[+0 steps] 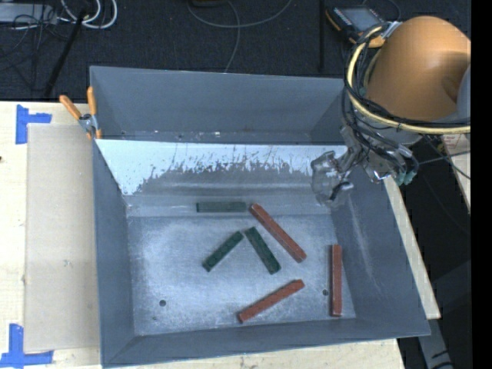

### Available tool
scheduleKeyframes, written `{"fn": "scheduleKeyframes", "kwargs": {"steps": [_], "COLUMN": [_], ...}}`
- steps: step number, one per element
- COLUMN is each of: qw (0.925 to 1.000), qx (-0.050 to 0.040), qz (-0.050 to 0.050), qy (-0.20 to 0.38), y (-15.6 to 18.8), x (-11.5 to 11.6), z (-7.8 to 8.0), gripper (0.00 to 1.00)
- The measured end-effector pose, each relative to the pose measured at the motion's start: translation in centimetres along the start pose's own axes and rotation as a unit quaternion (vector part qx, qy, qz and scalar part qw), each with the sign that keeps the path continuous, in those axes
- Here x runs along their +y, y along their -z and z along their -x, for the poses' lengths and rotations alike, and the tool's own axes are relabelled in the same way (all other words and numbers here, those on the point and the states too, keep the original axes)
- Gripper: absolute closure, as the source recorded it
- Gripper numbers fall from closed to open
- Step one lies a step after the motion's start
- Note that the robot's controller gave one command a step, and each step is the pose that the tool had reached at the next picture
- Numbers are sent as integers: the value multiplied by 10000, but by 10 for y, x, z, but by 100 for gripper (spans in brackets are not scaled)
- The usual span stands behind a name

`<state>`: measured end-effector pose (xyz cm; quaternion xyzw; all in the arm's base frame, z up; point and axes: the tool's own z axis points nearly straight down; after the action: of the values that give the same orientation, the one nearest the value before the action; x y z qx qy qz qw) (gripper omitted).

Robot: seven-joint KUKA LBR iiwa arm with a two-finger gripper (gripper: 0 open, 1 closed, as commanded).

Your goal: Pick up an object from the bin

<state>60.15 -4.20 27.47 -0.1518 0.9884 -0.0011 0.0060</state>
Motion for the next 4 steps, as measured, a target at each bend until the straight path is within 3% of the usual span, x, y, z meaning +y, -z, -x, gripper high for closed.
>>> {"fn": "scheduleKeyframes", "kwargs": {"steps": [1,2,3,4], "qw": [9938,9940,9981,9977], "qx": [77,56,82,49], "qz": [49,31,39,28], "qy": [1106,1092,616,676], "y": [-87,-85,-169,-190], "x": [83,81,74,78], "z": [-21,-20,8,26], "gripper": [100,0,0,0]}}
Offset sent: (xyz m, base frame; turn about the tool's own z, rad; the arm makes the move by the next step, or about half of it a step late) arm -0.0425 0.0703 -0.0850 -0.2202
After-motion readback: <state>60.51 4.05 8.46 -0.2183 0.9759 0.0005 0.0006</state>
